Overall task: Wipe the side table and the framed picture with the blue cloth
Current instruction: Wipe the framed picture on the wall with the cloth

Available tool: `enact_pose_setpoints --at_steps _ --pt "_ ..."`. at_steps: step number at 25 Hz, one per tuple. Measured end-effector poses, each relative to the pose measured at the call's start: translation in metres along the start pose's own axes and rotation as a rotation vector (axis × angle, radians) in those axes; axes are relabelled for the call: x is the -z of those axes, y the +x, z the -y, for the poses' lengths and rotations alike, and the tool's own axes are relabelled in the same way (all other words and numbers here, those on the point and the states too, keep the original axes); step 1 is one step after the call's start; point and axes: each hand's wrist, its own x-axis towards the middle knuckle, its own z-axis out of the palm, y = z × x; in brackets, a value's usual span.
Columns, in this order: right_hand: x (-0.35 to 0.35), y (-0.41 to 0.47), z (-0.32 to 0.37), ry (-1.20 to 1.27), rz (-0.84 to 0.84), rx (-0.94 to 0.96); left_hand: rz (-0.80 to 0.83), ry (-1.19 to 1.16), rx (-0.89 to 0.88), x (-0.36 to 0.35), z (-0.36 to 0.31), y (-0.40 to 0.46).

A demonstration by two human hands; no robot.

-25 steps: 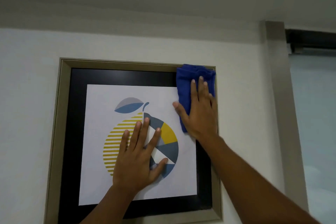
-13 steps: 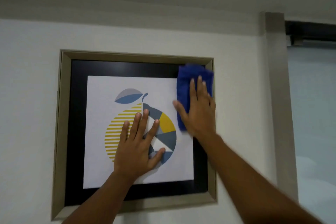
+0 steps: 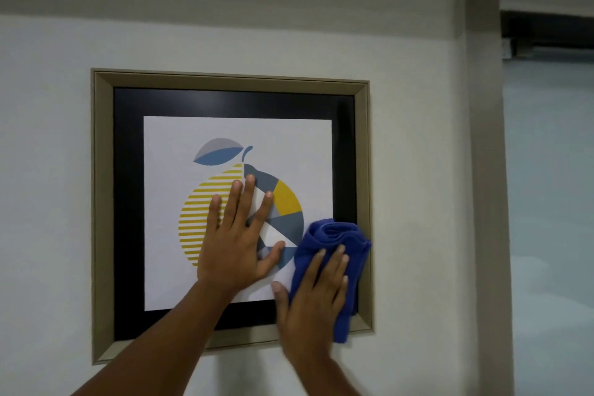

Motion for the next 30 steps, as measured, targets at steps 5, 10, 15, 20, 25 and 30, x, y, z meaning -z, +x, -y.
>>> enact_pose_setpoints --at_steps 5,10,15,20,25,30 --pt "-0.006 0.000 -0.051 -0.116 -0.021 0.269 0.000 0.010 -0.002 0.002 0.001 -0.001" --pt "0.013 0.022 -0.092 -0.171 0.032 0.323 -0.015 -0.008 0.000 0.001 0.001 0.001" --pt "0.064 0.137 -0.024 -0.043 -0.194 0.356 -0.038 -0.028 -0.006 -0.006 0.004 -0.001" --pt "0.090 0.212 0.013 0.001 -0.283 0.352 -0.038 -0.020 -0.006 -0.005 0.002 -0.001" --pt "0.016 0.045 -0.050 -0.077 -0.236 0.261 -0.008 -0.027 -0.006 0.000 0.001 0.000" --pt "-0.018 -0.019 -0.016 0.017 -0.318 0.129 0.008 -0.049 -0.015 0.002 0.000 0.002"
